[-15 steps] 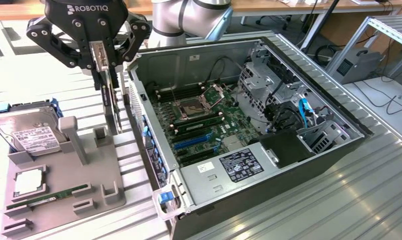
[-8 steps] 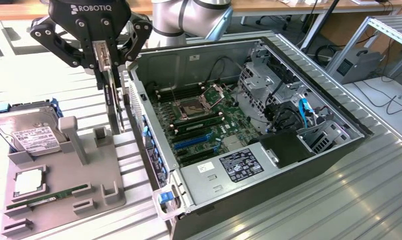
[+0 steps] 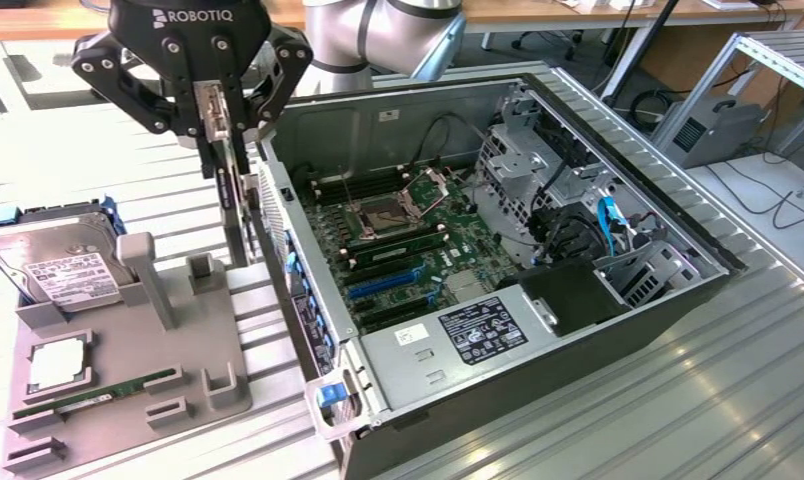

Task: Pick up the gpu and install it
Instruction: 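Pick up the gpu and move the gpu toward the slot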

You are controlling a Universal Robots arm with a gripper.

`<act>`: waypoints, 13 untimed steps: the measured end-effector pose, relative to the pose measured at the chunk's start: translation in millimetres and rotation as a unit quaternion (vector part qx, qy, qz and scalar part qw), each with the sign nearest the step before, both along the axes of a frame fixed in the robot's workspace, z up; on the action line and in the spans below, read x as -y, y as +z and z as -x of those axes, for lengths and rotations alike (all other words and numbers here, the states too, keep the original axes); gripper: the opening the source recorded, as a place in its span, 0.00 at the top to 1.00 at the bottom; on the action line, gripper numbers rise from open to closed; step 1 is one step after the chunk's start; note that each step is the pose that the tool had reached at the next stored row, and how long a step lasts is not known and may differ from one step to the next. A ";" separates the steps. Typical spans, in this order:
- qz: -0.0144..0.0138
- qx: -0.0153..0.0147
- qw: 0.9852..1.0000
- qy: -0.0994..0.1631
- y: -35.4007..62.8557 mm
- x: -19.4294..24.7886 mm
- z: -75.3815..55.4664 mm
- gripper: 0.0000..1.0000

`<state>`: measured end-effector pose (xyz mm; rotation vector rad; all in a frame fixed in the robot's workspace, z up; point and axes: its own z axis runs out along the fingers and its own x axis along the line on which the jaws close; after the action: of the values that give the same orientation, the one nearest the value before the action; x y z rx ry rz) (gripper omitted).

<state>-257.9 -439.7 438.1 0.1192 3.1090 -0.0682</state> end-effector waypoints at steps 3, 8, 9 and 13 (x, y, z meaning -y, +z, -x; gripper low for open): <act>0.000 0.000 1.000 0.000 0.0 -0.1 -1.8 0.73; 0.001 0.000 1.000 0.000 0.0 -0.1 -4.3 0.73; 0.001 0.000 1.000 0.000 0.0 -0.2 -5.2 0.73; 0.001 0.000 1.000 0.000 0.0 -0.2 -7.2 0.73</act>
<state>-250.7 -439.4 438.1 0.1191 3.1088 -0.0710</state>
